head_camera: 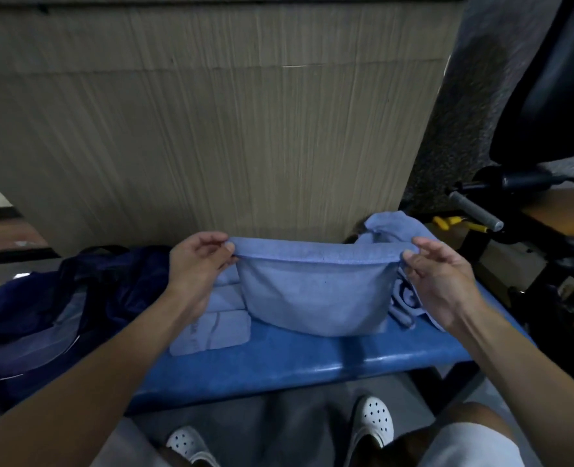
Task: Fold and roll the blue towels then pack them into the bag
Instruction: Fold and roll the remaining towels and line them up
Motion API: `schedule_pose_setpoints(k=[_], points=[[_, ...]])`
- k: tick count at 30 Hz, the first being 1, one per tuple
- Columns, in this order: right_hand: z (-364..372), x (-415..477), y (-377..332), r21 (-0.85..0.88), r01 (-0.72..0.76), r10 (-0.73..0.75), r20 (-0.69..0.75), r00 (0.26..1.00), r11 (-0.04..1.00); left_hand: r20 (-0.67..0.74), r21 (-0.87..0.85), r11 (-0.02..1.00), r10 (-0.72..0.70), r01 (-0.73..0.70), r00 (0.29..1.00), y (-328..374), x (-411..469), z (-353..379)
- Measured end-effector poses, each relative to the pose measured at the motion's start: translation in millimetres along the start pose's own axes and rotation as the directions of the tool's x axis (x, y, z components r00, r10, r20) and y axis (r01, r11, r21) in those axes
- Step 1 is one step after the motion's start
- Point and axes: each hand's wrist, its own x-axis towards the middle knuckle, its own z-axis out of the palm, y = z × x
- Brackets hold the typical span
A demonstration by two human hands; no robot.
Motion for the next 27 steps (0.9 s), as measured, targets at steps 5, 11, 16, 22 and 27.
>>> schedule_pose_setpoints(k=[5, 11, 16, 22, 27], points=[[15, 0, -22, -0.045, 0.109, -0.11, -0.004, 0.994, 0.993, 0.031, 0.068, 0.997, 0.043, -0.045, 0.999, 11, 11, -5], [21, 6, -40, 0.066, 0.066, -0.065, -0.024, 0.998, 0.996, 0.022, -0.011, 1.0, -0.005, 0.005, 1.0, 31, 15, 6], [27, 9, -48, 0.132, 0.071, -0.057, -0.102, 0.993, 0.989, 0.008, -0.015, 0.999, 0.043, -0.043, 0.999, 44, 19, 21], [31, 22, -55, 0.113, 0.066, -0.049, -0.151, 0.987, 0.991, -0.017, -0.009, 0.997, 0.08, -0.08, 0.997, 51, 30, 31], [37, 41, -51, 0.087, 0.051, -0.037, -0.156, 0.987, 0.995, -0.044, 0.006, 0.999, 0.036, -0.036, 0.998, 47, 47, 37]])
